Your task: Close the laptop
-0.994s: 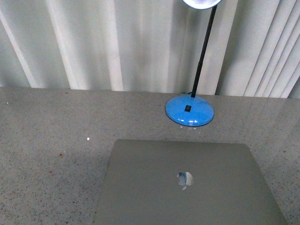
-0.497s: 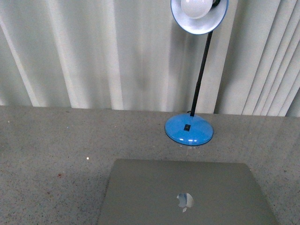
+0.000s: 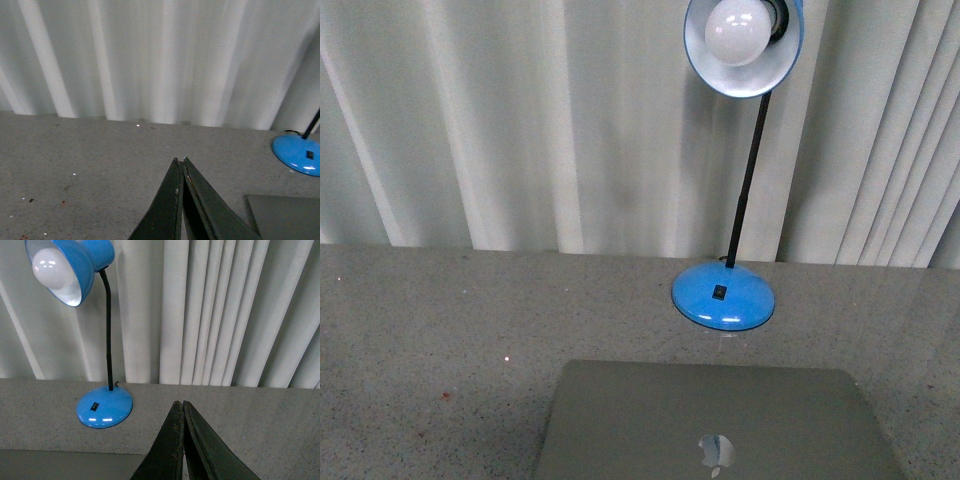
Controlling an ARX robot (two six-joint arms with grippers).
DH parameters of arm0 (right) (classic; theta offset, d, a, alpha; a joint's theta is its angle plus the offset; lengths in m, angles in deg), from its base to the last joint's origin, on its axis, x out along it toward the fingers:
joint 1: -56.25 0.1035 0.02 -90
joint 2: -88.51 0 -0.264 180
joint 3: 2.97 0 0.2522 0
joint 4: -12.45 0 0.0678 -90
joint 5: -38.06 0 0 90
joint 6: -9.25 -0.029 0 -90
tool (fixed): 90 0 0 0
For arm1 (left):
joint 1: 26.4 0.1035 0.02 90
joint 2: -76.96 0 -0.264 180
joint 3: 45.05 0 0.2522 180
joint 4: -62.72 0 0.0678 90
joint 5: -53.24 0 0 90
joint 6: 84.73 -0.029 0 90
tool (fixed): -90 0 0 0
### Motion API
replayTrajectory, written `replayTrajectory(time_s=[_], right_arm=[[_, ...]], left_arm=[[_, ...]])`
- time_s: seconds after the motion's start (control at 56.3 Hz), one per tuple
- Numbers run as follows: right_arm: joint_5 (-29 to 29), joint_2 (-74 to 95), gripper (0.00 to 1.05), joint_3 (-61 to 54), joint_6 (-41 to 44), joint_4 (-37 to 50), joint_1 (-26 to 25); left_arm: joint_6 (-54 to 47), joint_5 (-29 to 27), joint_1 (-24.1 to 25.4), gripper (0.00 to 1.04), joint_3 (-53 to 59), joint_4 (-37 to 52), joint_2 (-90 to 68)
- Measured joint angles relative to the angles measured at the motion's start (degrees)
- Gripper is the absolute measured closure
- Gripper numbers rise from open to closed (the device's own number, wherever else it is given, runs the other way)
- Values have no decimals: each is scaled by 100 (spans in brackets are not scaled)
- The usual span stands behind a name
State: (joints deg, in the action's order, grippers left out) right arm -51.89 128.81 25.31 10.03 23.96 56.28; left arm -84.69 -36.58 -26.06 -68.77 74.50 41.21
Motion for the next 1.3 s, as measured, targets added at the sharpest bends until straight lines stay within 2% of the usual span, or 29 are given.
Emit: replayTrajectory(time_s=[0.355, 0.817, 1.26, 1.296], right_arm=[[0, -866, 102, -756, -2, -87, 0], [2, -1996, 102, -1222, -11, -754, 0], [0, -2809, 102, -1419, -13, -1290, 0], [2, -2861, 102, -1419, -13, -1346, 0]], left_arm=[[2, -9, -33, 101, 529, -317, 846], [4, -13, -35, 101, 839, -833, 1858], [4, -13, -35, 101, 837, -1554, 2592], [2, -20, -35, 101, 835, -1904, 2874]])
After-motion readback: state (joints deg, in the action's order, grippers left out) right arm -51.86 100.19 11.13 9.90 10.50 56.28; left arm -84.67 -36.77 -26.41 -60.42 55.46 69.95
